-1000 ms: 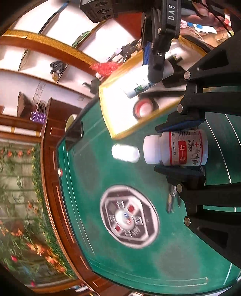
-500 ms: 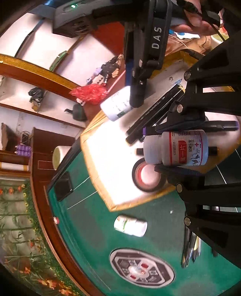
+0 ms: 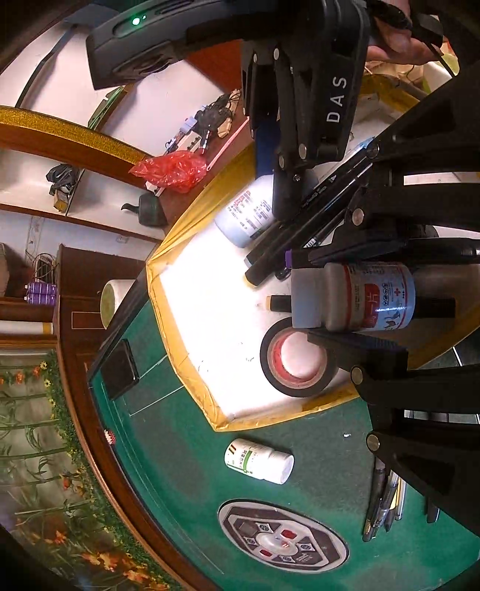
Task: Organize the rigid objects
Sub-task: 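Carry the red-labelled bottle into the tray with the left gripper while the right gripper drops a white bottle there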
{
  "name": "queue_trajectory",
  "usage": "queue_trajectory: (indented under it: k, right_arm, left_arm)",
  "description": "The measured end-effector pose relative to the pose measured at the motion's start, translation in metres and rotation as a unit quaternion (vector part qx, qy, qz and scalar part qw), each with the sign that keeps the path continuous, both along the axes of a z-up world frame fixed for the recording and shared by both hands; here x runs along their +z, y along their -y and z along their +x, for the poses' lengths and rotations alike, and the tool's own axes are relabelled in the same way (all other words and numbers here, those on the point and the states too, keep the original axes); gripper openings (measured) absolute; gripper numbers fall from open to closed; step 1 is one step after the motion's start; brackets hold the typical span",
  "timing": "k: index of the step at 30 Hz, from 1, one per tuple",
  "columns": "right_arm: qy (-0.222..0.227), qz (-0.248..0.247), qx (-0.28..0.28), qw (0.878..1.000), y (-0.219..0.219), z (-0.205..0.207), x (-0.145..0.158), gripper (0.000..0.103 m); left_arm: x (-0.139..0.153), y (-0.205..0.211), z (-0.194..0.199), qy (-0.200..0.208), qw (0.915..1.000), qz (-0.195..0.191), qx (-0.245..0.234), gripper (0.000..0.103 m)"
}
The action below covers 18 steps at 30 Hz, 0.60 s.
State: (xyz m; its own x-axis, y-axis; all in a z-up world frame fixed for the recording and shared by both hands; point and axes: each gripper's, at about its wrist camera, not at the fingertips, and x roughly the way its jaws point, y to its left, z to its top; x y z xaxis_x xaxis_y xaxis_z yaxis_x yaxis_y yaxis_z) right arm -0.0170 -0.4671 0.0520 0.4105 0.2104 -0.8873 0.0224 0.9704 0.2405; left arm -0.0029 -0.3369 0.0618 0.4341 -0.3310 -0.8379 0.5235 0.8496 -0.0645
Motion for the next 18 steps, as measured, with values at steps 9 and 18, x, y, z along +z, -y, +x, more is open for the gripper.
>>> queue_trajectory:
  k: [9, 18]
  right_arm:
    - [-0.006, -0.003, 0.002, 1.0, -0.003, -0.001, -0.001, 0.034]
    - [-0.008, -0.002, -0.013, 1.0, -0.001, -0.011, 0.006, 0.035]
  left_arm:
    - [0.002, -0.003, 0.001, -0.004, 1.0, 0.0, 0.002, 0.037]
    - [0.013, -0.003, -0.006, 0.02, 0.9997, 0.002, -0.013, 0.042]
